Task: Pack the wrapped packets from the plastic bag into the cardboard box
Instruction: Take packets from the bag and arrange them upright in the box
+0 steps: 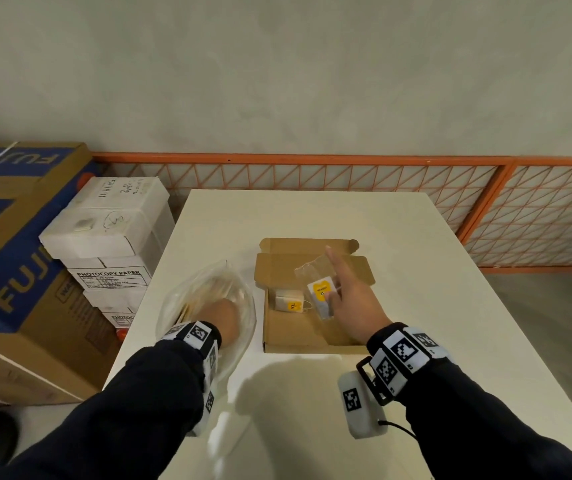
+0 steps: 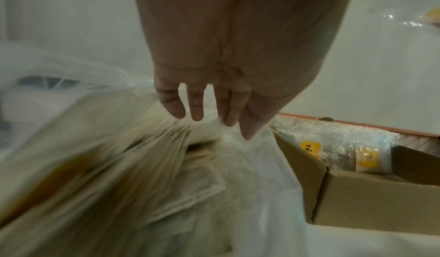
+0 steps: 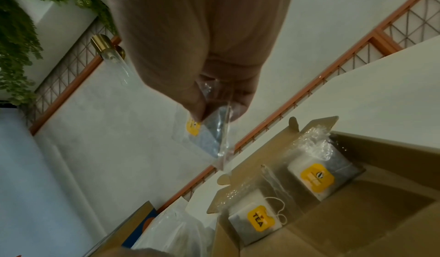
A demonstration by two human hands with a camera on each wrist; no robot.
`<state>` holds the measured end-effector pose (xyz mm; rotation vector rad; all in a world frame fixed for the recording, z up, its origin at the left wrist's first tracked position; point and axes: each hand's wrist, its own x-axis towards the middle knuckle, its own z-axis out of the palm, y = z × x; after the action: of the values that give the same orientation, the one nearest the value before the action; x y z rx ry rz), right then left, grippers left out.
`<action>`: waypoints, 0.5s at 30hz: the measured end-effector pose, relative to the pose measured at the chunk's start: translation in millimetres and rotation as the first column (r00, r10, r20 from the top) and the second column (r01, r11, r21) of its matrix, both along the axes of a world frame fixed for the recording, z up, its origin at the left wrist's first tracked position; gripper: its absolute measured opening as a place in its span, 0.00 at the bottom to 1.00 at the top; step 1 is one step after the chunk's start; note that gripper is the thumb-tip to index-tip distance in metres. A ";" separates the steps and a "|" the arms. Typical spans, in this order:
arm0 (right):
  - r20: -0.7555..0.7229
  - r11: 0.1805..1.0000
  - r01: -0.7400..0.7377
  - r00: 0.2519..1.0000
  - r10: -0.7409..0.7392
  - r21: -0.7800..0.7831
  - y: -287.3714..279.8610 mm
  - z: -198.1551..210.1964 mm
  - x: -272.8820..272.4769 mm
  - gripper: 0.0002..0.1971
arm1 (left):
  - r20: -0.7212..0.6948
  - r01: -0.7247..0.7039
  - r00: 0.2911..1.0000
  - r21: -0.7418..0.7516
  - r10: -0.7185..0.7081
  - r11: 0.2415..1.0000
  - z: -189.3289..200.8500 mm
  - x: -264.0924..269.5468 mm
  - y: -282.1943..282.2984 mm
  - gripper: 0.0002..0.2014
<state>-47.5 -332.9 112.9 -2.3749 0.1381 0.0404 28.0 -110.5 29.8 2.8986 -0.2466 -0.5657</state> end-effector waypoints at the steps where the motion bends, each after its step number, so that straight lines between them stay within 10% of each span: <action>1: 0.002 1.000 0.009 1.000 -0.009 0.009 -1.4 -0.7 0.0 0.41 | 0.031 -0.062 0.998 -0.050 0.064 0.997 9.8 -1.0 1.2 0.18; 5: 0.051 1.000 0.001 0.999 -0.003 0.029 -3.5 -3.0 0.5 0.42 | 0.169 -0.272 0.922 -0.355 0.347 0.894 38.5 6.0 4.7 0.11; 8: 0.042 0.996 -0.059 0.997 0.062 -0.061 -2.6 -2.9 4.5 0.25 | 0.163 -0.264 0.890 -0.577 0.426 0.773 64.5 7.0 4.0 0.10; 15: 0.058 0.980 -0.090 0.995 0.081 0.177 6.9 9.4 11.7 0.21 | 0.052 0.010 0.997 -0.816 0.055 0.578 116.7 1.2 -14.3 0.15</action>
<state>-35.8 -326.0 122.2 -2.1983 0.0075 0.0317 29.2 -124.9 146.4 1.9894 -0.3629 -0.2268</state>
